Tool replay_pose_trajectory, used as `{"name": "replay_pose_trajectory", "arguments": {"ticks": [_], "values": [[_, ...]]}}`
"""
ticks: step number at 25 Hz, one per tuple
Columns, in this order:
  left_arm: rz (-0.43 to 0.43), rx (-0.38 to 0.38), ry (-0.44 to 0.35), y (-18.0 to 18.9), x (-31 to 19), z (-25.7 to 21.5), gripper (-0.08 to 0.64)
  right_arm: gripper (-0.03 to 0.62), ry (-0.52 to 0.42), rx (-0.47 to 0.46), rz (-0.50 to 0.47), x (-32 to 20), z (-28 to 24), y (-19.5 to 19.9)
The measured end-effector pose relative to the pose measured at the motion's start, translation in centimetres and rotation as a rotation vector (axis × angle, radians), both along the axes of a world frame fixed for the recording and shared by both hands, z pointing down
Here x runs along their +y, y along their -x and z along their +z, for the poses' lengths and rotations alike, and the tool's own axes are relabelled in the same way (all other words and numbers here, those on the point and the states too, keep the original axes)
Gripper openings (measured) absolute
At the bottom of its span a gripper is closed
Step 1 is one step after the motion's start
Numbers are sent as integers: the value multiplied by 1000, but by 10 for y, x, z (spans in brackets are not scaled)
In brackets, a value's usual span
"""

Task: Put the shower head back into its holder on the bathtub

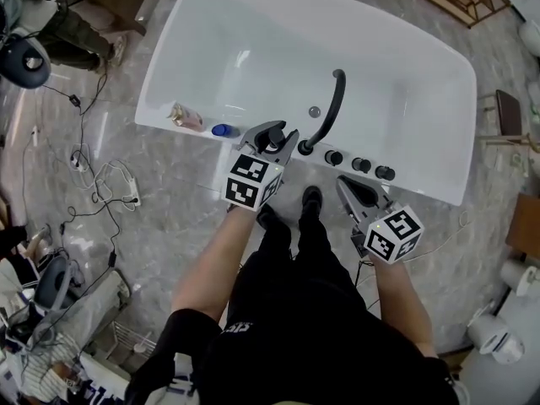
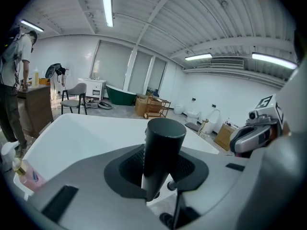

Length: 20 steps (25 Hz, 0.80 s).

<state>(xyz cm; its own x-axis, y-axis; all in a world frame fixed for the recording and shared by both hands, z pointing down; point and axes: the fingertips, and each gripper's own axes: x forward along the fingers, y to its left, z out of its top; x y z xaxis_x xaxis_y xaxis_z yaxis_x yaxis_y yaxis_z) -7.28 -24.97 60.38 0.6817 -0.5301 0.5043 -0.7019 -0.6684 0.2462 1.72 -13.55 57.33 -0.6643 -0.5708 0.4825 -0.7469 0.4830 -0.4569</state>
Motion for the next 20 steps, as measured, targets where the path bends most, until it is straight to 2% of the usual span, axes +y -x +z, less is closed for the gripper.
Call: {"name": "replay_pose_trajectory", "arguments": {"ticks": [9,20], "values": [[-52,-31,56,25,-8,32,127,15,17,1,-21,-5,8,10],[-59,-62,89,40,-9,57,129,15,30,-4,-21,4,11,17]]}}
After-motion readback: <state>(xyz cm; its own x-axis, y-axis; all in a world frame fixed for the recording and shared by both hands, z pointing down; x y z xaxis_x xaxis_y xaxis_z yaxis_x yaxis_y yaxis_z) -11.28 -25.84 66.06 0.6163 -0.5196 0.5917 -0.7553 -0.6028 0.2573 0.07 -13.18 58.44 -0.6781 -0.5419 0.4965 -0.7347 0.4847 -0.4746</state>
